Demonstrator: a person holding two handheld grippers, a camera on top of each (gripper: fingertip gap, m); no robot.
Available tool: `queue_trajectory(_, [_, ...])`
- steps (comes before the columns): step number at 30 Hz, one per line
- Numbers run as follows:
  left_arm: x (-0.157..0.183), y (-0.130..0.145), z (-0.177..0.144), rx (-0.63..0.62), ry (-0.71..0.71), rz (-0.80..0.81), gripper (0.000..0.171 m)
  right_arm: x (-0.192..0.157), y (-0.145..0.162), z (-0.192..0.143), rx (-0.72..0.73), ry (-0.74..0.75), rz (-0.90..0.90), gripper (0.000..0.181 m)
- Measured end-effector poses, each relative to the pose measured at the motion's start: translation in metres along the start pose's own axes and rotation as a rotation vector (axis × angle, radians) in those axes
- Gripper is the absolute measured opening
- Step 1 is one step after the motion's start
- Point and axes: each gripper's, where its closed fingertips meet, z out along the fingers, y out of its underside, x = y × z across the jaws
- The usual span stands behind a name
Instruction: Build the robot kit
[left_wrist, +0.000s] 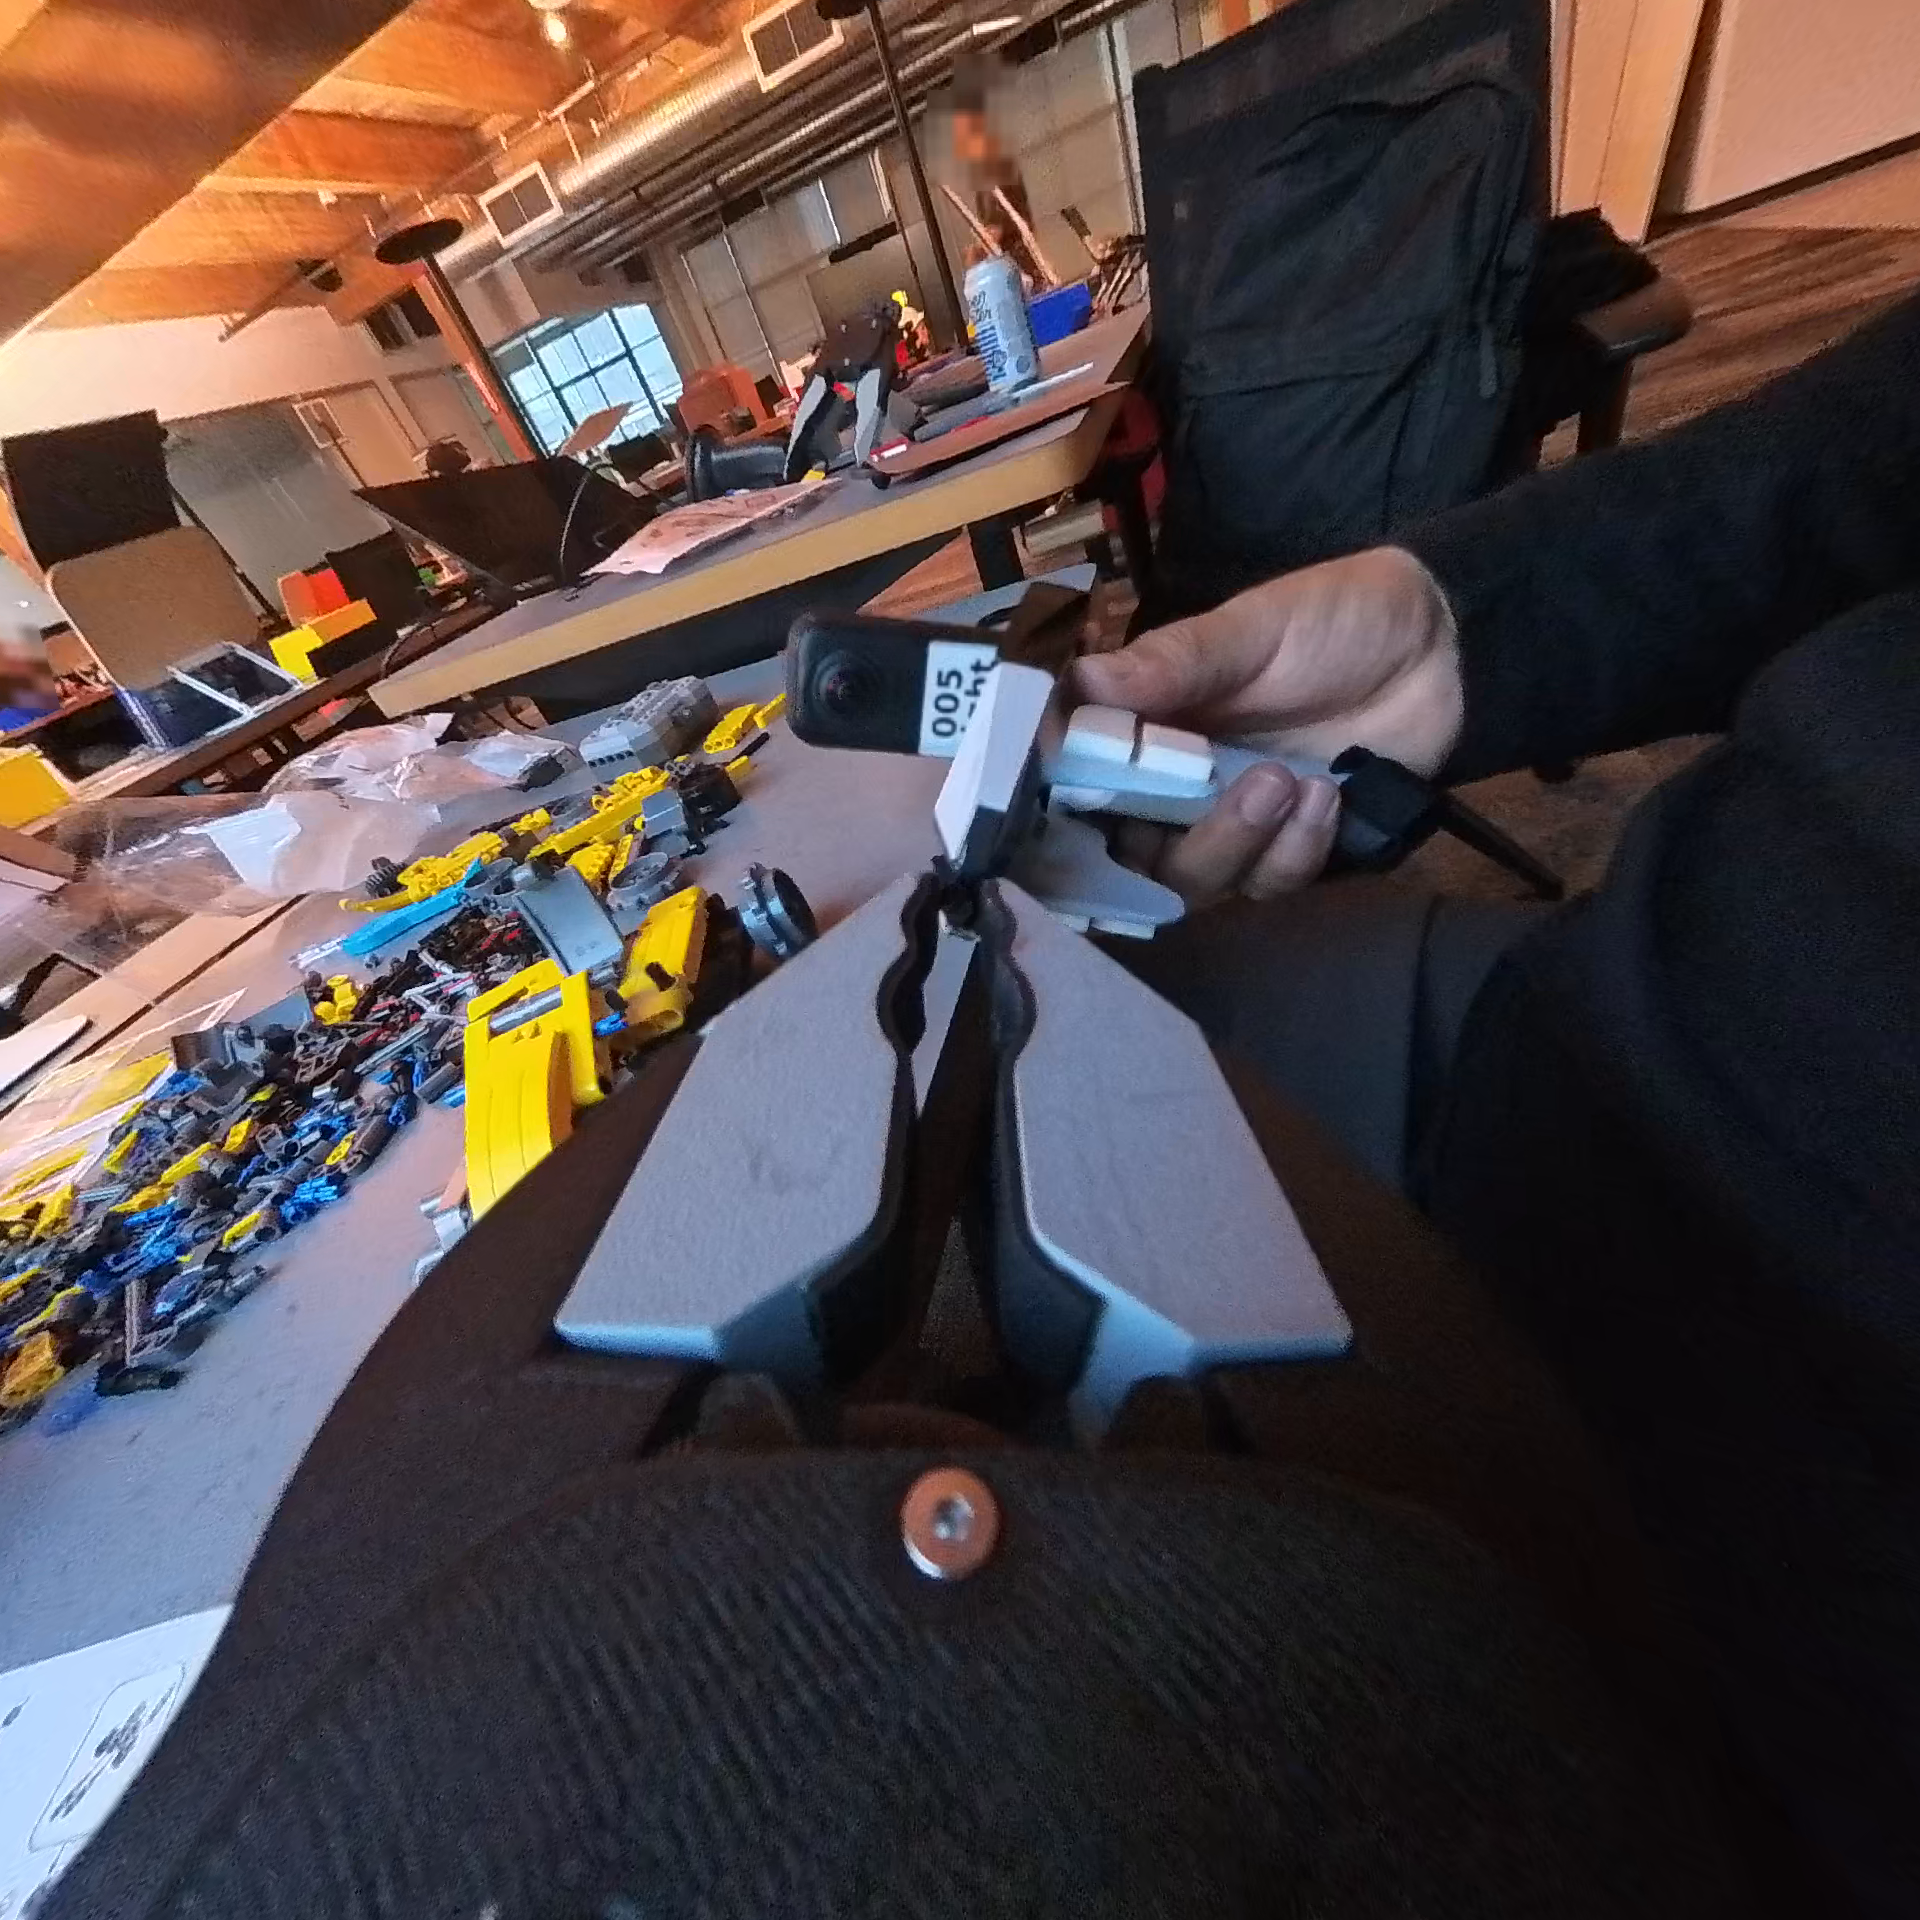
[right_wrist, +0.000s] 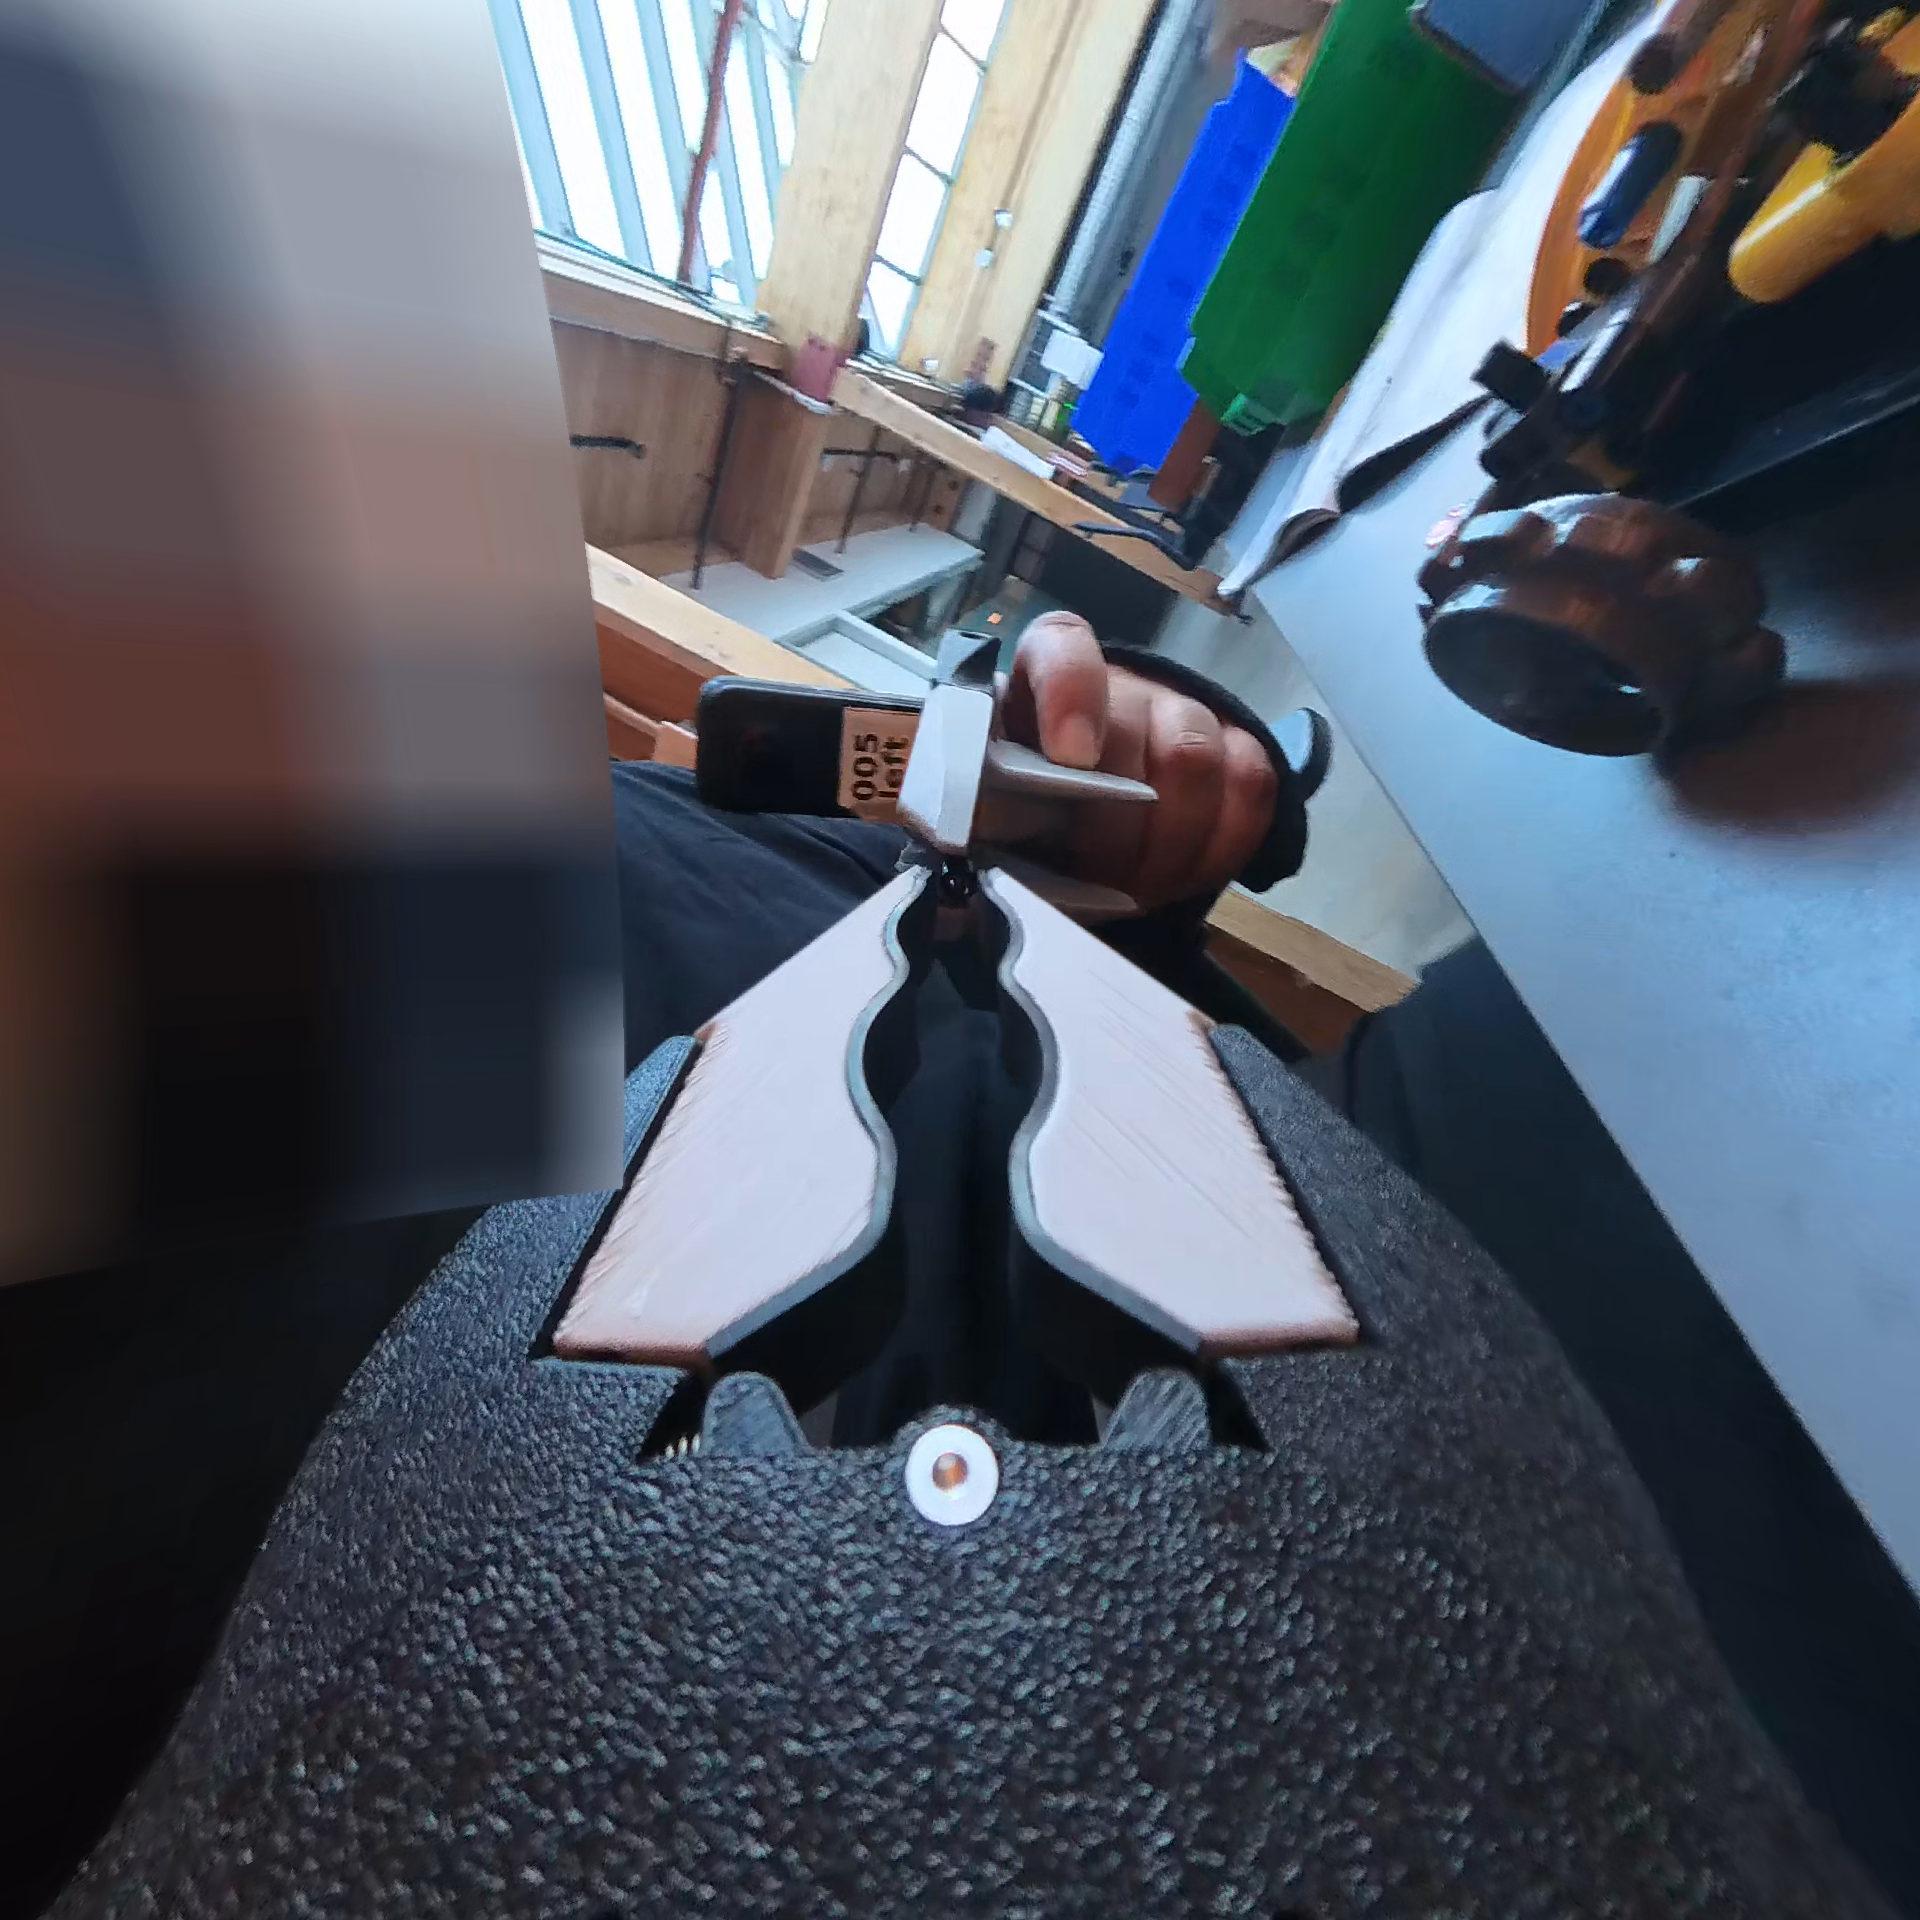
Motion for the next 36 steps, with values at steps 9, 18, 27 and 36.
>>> queue_trajectory(9, [0.001,-0.002,0.0,0.02,0.001,0.0,0.004,-0.001,0.0,0.001,0.01,0.011,-0.013,0.007])
queue_trajectory(18, [0.0,0.002,0.001,0.014,0.003,-0.08,0.013,0.006,-0.005,-0.002,0.034,0.199,-0.242,0.006])
queue_trajectory(27, [-0.016,0.014,-0.002,-0.015,-0.019,-0.188,0.026,0.028,-0.023,-0.031,-0.276,0.959,-0.831,0.007])
queue_trajectory(36, [-0.009,0.033,0.017,-0.153,-0.047,-0.227,0.028,0.022,-0.025,-0.056,-0.397,1.147,-0.999,0.007])
